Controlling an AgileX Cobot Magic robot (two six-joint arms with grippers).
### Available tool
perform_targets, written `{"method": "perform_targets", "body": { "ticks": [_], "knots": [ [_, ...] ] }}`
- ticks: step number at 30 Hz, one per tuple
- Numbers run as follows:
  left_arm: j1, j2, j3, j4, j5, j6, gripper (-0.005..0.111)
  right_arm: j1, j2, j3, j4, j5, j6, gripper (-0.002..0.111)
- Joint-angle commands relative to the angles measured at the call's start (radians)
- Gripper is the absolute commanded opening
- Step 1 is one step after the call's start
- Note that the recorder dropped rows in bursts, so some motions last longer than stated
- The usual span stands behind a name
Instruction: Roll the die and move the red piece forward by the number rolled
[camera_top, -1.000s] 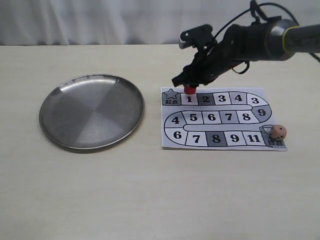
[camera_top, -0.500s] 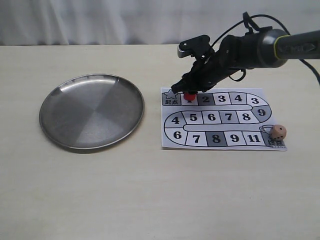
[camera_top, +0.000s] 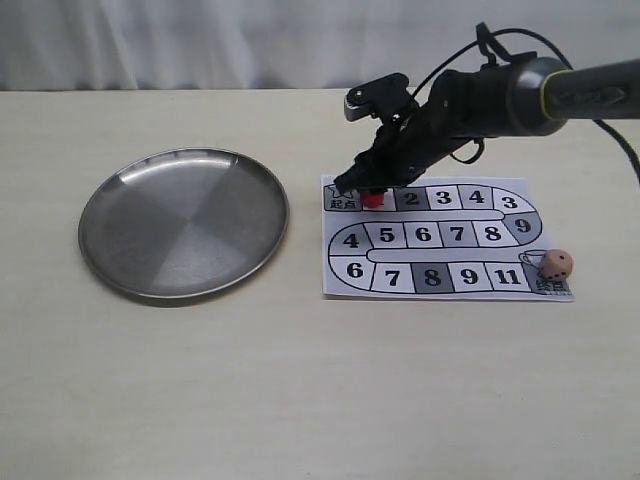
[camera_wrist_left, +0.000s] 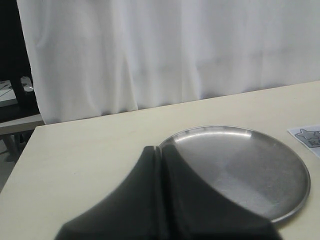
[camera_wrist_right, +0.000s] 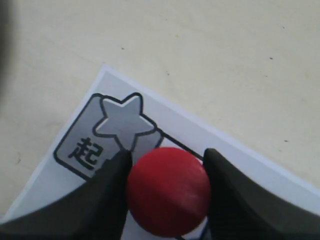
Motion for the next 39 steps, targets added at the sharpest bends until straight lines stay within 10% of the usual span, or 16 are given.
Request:
{"method": "perform_targets", "body": {
  "ticks": [1, 9, 17, 39],
  "knots": [
    [-0.008, -0.001, 0.002, -0.002, -0.010, -0.001, 0.000, 0.022, -0.016, -0.010, 0.001, -0.007, 0.033, 0.075],
    [-0.008, -0.001, 0.002, -0.002, -0.010, -0.001, 0.000, -0.052, -0.126, -0.015, -0.022, 0.108, 0.035, 0.079],
    [-0.008, -0.001, 0.002, -0.002, -0.010, -0.001, 0.000, -0.110, -0.405, -0.007, -0.026, 0.202, 0.030, 0.005],
    [-0.008, -0.001, 0.002, -0.002, -0.010, -0.001, 0.000, -0.112, -1.515, 1.013, 0.115, -0.312, 0.031, 0.005]
  ]
}}
